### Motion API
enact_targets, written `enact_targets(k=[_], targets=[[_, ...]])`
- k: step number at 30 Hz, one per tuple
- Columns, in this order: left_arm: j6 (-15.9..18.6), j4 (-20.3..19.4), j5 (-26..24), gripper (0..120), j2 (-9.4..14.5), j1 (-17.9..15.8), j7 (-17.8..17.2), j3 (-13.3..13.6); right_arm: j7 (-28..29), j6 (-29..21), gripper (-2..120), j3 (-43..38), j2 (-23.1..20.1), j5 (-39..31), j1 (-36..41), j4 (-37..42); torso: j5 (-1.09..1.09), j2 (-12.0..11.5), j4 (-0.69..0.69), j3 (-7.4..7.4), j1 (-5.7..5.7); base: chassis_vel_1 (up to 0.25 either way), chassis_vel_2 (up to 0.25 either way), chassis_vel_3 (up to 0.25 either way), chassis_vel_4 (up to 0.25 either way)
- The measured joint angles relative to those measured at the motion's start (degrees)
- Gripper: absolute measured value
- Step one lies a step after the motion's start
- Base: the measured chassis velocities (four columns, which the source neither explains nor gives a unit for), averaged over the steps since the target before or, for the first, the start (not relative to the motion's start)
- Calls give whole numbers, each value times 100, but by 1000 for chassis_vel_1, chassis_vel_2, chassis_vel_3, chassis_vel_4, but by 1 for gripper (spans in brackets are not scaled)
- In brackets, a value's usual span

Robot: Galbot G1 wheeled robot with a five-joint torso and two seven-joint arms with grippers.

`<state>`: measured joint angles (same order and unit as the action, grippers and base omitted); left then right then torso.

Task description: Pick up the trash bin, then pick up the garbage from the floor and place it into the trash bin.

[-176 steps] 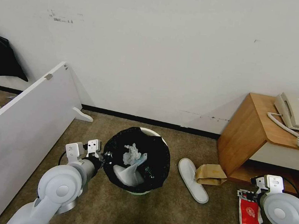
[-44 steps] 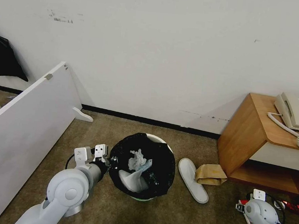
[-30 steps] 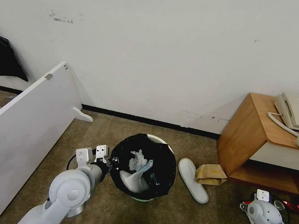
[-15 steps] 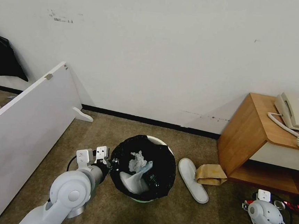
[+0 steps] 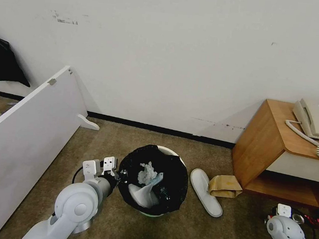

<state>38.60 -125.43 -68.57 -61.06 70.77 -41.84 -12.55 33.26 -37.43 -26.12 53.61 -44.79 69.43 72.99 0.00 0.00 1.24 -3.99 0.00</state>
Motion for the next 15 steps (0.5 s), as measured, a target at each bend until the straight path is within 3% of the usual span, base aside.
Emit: enact_targets(k=[4,7,15], targets=[[0,1,4,2,-7,-3,2,2,-18,10,47,-2,-11,0,26,4,0,0,0,0,0,0,0,0,0],[0,7,11,2,-21,-9,3,7,-45,25,29,-8,-16,1,38,5,0,0,0,0,0,0,0,0,0],[0,30,13,2,-26,-22,6,7,-111,48,5,-18,-13,13,20,-57,0,0,0,0,0,0,0,0,0]])
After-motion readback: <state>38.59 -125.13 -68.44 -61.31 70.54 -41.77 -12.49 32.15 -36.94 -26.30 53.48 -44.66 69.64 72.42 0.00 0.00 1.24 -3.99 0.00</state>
